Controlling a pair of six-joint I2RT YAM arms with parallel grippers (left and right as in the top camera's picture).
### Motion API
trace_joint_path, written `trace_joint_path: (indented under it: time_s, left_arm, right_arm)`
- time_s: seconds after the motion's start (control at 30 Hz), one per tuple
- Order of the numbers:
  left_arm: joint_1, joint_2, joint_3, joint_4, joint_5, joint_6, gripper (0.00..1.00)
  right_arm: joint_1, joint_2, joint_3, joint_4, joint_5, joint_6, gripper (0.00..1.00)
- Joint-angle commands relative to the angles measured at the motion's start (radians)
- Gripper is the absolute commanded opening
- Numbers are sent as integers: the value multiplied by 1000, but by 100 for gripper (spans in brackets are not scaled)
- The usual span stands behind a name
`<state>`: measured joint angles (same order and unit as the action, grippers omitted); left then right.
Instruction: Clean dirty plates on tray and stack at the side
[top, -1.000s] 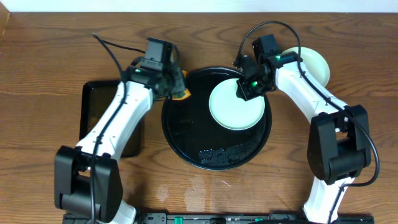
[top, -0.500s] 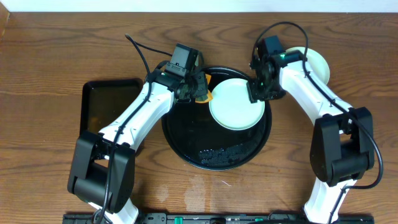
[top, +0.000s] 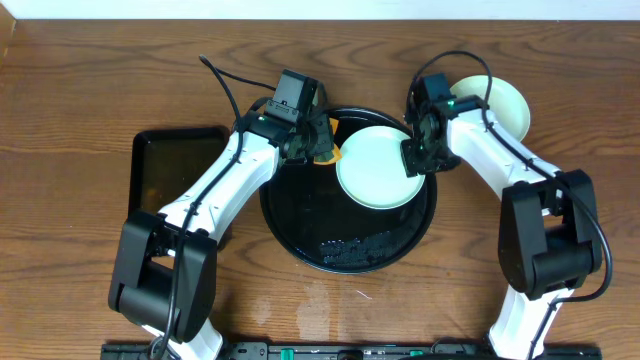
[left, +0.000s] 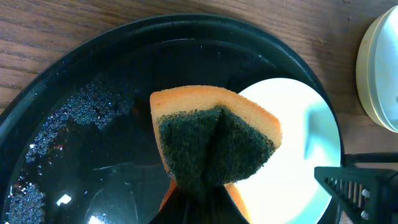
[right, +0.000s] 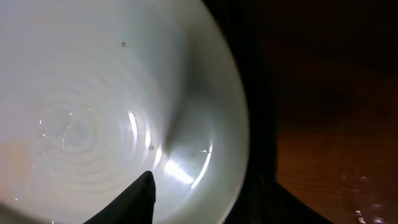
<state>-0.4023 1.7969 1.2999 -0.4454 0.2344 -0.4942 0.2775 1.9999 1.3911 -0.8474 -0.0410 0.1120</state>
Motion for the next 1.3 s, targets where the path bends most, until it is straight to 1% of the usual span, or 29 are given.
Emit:
trace_joint_path:
  time_s: [0.0,0.33,0.43,0.53,0.63,0.83,0.93,1.17,1.27]
  left_arm:
    - [3,8,-3,2,5,-1,8]
    - [3,8,-3,2,5,-1,8]
    - [3,8,-3,2,5,-1,8]
    - [3,8,-3,2,5,-1,8]
    - [3,8,-3,2,5,-1,8]
    - [3,8,-3,2,5,-1,8]
    - [3,8,-3,2,5,-1,8]
    - [3,8,-3,3,4,-1,8]
    - [3,8,-3,3,5,-1,8]
  right_arm:
    - [6,-18,-15,9,-27,14,44]
    - [16,-18,-27,42,-71,15,38]
    - [31,-18,-53,82,-130,16,38]
    - [43,-18,-60,85,-85,46,39]
    - [43,-18,-53,94,-60,45,41]
    - [8,-18,-32,116,-45,44,41]
    - [-18,-18,-20,115,-47,45,39]
    - [-58,-18,-13,121,-149,36,37]
    - [-59,-18,-13,114,-151,36,36]
